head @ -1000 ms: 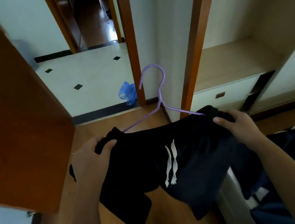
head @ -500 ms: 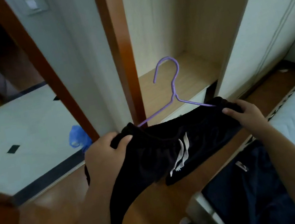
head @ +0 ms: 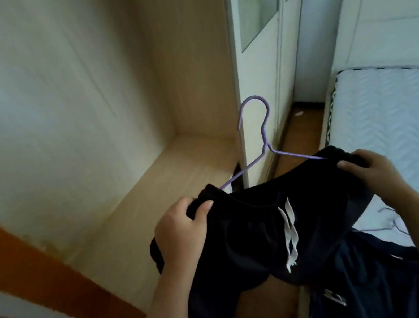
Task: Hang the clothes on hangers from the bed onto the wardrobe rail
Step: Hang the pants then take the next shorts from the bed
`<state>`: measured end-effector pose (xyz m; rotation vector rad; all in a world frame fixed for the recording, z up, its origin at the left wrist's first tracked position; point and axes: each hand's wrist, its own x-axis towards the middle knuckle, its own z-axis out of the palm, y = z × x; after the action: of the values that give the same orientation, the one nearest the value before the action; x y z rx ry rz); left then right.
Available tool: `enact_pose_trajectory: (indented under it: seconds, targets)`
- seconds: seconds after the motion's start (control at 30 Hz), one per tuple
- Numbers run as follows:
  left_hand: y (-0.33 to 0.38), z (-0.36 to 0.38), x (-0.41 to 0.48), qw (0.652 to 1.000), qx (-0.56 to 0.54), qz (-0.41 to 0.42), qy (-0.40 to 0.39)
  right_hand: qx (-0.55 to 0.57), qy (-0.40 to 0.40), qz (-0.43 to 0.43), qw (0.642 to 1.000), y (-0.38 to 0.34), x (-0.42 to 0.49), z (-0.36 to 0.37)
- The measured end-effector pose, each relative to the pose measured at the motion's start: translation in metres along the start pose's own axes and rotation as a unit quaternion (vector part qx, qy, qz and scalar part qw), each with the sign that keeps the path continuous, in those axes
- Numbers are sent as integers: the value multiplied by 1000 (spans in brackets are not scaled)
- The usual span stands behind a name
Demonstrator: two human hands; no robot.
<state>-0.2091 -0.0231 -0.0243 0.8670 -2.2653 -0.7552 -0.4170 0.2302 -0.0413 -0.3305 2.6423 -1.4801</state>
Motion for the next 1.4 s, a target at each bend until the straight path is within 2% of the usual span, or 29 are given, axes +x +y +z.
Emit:
enact_pose_trajectory:
  seconds: [0.17, 0.3, 0.53, 0.87, 1.13, 1.4]
  targets:
    - [13, 15, 99, 993, 3, 107, 58, -26, 75, 6, 997, -31, 42, 6]
    - [18, 22, 165, 982, 32, 148, 117, -55, 74, -18, 996, -63, 73, 20]
    - [6, 15, 210, 976, 69, 121, 165, -85, 26, -64, 994, -98, 107, 40]
    - [-8, -6, 226, 966, 64, 146, 205, -104, 23, -94, 990, -126, 112, 54]
    - [-6, -20, 235, 962, 57, 129, 233, -114, 12, -122, 986, -150, 103, 51]
    - [10, -29, 275, 950, 56, 137, 274, -128, -92, -162, 974, -193, 123, 27]
